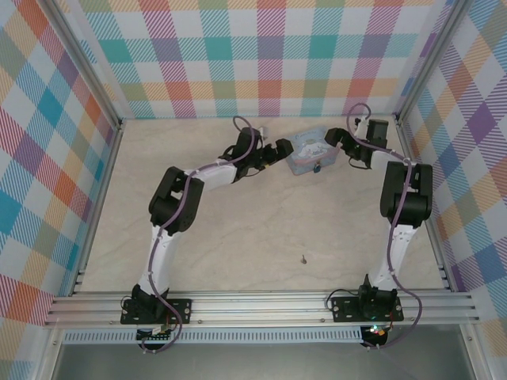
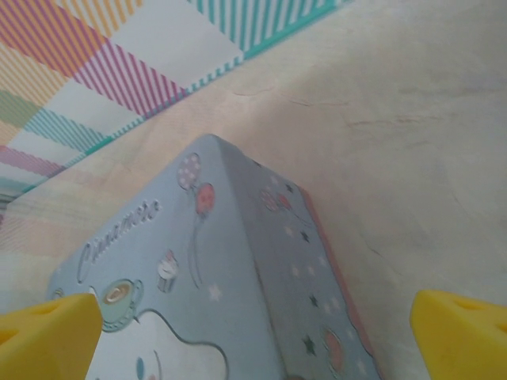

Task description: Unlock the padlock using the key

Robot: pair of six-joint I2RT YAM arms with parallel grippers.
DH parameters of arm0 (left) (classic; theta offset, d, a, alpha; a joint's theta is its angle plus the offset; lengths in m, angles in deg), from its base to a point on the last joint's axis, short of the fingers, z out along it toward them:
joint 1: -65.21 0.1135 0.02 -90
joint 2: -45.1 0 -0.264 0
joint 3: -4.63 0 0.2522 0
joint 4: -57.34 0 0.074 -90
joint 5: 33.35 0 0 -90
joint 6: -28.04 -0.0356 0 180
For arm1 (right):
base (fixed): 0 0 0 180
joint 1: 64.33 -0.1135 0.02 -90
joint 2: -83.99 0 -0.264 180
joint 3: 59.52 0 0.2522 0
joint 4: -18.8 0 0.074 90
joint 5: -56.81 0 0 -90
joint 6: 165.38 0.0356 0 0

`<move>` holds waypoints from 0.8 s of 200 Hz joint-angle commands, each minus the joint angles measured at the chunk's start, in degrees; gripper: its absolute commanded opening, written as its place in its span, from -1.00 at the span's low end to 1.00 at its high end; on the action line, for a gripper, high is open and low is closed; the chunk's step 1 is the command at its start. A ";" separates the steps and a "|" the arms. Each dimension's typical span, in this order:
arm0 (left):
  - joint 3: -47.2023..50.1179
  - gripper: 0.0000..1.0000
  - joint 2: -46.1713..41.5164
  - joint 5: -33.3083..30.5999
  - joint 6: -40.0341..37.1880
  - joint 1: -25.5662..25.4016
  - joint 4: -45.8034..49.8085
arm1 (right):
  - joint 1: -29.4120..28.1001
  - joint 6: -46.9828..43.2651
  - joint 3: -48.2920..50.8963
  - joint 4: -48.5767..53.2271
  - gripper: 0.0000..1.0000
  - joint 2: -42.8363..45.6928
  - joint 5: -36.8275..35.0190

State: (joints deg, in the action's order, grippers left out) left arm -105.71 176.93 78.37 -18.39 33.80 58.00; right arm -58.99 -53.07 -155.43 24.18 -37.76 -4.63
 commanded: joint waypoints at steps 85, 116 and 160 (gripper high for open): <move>-18.53 1.00 9.47 6.34 -0.52 -1.64 10.16 | -3.87 -0.32 1.63 4.49 0.99 1.11 13.92; -13.78 1.00 5.76 5.73 -1.98 -1.63 9.83 | -5.76 -0.68 6.27 4.14 0.99 4.75 14.33; -0.02 1.00 -4.28 3.70 -3.83 -1.19 7.86 | -9.22 0.53 14.83 1.22 0.99 11.29 13.06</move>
State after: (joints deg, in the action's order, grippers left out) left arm -111.76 180.12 80.29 -20.83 33.20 67.90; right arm -63.67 -53.64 -144.74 24.90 -30.22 3.17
